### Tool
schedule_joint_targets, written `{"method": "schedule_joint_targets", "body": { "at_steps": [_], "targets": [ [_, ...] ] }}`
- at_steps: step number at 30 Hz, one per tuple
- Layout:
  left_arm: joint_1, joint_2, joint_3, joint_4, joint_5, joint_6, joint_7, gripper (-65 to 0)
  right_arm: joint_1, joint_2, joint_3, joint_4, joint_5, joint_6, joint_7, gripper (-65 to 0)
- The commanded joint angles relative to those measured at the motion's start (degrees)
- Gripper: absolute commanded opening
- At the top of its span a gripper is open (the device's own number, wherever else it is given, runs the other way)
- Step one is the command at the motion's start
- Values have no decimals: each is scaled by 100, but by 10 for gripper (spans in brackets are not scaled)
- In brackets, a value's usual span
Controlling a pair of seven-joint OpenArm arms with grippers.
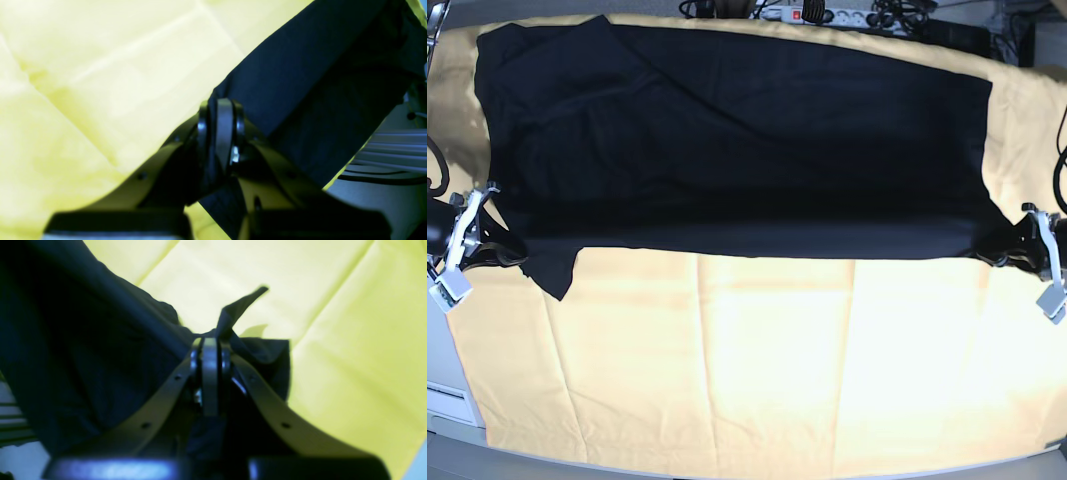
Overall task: Fold the T-shirt properly
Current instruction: 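Lay the folded hem over the shirt body with both grippers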
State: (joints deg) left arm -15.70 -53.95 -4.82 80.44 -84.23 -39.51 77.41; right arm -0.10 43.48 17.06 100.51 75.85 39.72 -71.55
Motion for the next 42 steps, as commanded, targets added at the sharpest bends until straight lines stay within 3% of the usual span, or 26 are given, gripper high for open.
{"method": "schedule_joint_targets", "body": {
  "at_steps": [1, 6, 16, 24, 28, 33, 38, 42],
  "targets": [
    [-109, -160, -55, 90, -77, -49, -61, -650, -17, 131, 114, 68, 190, 28, -39, -650],
    [-90, -164, -55, 293, -77, -49, 9, -650, -302, 136, 142, 72, 579, 28, -575, -650],
    [879, -223, -55, 1316, -77, -49, 219, -650, -890, 208, 293, 70, 509, 28, -614, -650],
    [1443, -240, -55, 1331, -77, -49, 221, -650, -1364, 195, 293, 70, -140, 28, -424, -650],
    [1532, -256, -55, 1331, -77, -49, 259, -650, -1355, 210, 293, 70, -136, 28, -424, -650],
    [1510, -385, -55, 1331, -77, -49, 259, -650, -1357, 238, 297, 70, -59, 28, -789, -650],
    [1510, -385, -55, 1331, -77, 105, 259, -650, -1357, 243, 297, 70, 61, 28, -845, -650],
    [1513, -385, -55, 1331, -77, 433, 259, -650, -1373, 245, 297, 70, 59, 28, -845, -650]
  ]
}}
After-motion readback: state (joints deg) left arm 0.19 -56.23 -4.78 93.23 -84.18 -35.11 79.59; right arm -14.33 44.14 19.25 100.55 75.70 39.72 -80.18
